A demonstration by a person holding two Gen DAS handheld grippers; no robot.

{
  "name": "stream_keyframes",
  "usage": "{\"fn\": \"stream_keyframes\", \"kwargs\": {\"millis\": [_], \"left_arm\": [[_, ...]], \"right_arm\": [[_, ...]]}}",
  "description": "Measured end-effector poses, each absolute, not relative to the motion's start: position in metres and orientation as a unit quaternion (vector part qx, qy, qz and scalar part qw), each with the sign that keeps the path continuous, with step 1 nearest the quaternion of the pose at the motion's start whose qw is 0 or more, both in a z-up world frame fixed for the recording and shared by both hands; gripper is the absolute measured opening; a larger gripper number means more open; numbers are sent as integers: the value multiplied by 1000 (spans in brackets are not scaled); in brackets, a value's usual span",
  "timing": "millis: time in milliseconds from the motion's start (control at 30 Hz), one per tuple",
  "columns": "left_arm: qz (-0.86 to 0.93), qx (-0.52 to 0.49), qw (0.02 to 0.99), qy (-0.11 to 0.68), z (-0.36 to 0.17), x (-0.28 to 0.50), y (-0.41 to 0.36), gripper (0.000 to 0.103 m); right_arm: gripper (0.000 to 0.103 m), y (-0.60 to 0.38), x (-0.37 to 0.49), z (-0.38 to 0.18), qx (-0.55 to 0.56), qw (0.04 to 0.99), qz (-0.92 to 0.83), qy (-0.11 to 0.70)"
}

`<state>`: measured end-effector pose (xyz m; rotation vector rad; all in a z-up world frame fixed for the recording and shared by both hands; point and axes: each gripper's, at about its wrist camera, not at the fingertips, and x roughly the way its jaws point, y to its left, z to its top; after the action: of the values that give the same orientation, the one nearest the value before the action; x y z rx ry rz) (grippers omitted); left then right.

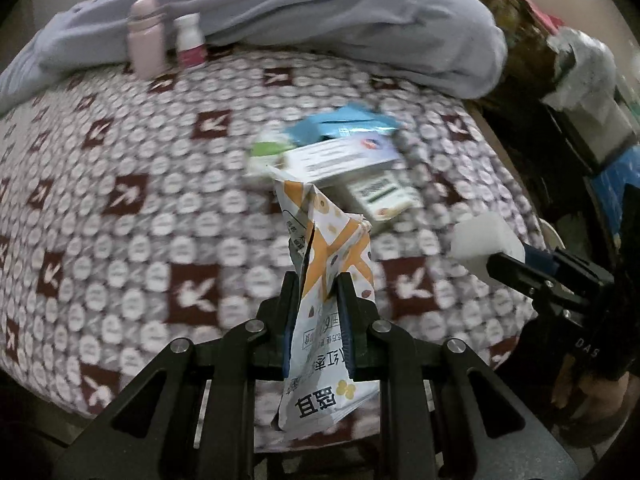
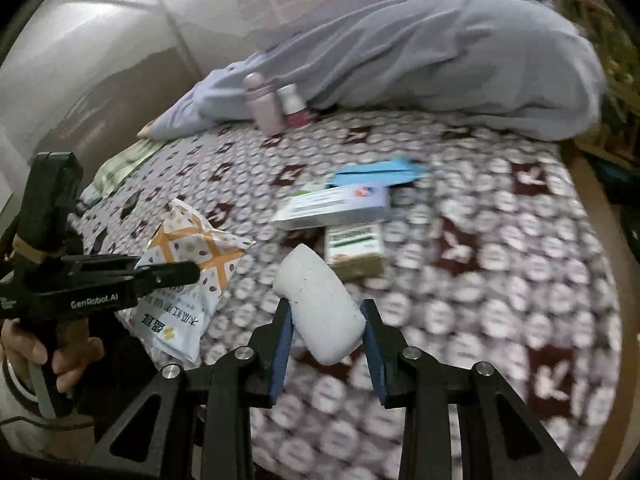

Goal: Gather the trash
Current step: 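Carry the bag and sponge over the bucket and open both tools to drop them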

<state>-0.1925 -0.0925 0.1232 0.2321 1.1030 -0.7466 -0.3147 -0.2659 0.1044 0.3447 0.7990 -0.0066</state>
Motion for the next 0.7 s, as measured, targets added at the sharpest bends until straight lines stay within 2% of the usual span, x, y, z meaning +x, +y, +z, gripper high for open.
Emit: {"fn": "stream_keyframes", "kwargs": {"millis": [400,700], "left_arm": [[-372,155,779,480,128,-235,-167,16],[-406,156,763,478,136,-254,-214,16]], "right_arm": [[32,-324,-366,105,189,907,-86,367],[32,-359,-397,109,197,906,-135,350]]}}
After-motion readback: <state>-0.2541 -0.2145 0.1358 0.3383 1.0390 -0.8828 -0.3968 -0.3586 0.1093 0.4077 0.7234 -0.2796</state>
